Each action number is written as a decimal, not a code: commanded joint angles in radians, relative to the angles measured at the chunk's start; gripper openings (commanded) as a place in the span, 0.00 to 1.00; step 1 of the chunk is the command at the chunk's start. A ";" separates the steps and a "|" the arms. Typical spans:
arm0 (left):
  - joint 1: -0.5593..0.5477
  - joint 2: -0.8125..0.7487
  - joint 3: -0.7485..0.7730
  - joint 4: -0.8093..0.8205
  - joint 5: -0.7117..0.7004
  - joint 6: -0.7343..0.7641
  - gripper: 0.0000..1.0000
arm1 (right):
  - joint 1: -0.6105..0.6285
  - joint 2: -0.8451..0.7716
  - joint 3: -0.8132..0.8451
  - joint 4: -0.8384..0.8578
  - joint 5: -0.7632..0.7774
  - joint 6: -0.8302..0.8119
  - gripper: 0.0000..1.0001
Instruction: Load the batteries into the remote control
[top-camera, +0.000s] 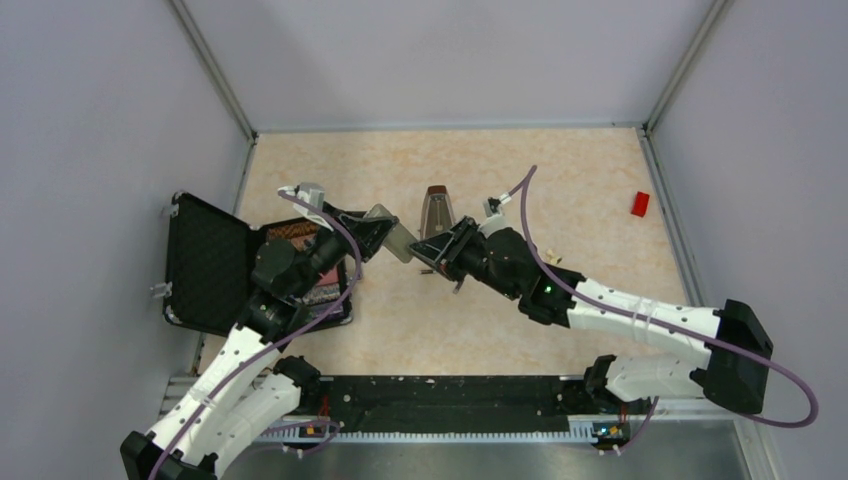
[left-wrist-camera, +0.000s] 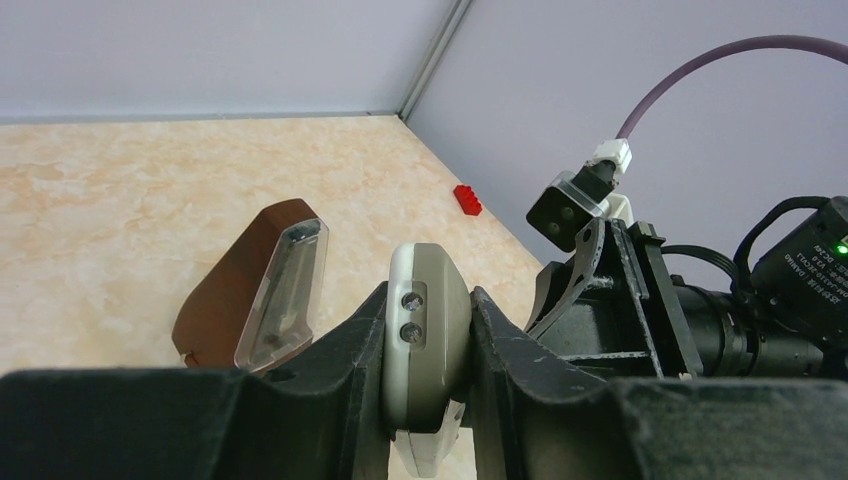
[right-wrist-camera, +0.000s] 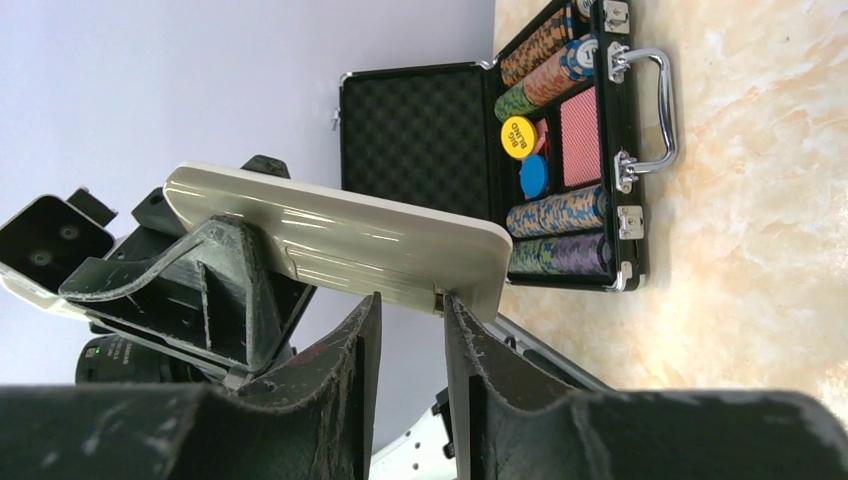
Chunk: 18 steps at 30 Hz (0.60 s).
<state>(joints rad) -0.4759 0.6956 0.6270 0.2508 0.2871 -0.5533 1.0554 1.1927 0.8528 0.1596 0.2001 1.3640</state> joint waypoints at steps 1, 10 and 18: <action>-0.003 -0.016 0.014 0.043 0.003 -0.006 0.00 | -0.004 0.021 0.042 0.029 -0.002 -0.002 0.28; -0.004 -0.011 0.006 0.059 0.033 -0.033 0.00 | -0.005 0.038 0.040 0.057 -0.005 0.001 0.25; -0.004 -0.020 -0.001 0.066 0.036 -0.069 0.00 | -0.006 0.055 0.042 0.045 -0.011 0.005 0.26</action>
<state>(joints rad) -0.4732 0.6960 0.6258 0.2329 0.2741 -0.5571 1.0554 1.2247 0.8528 0.1802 0.1890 1.3659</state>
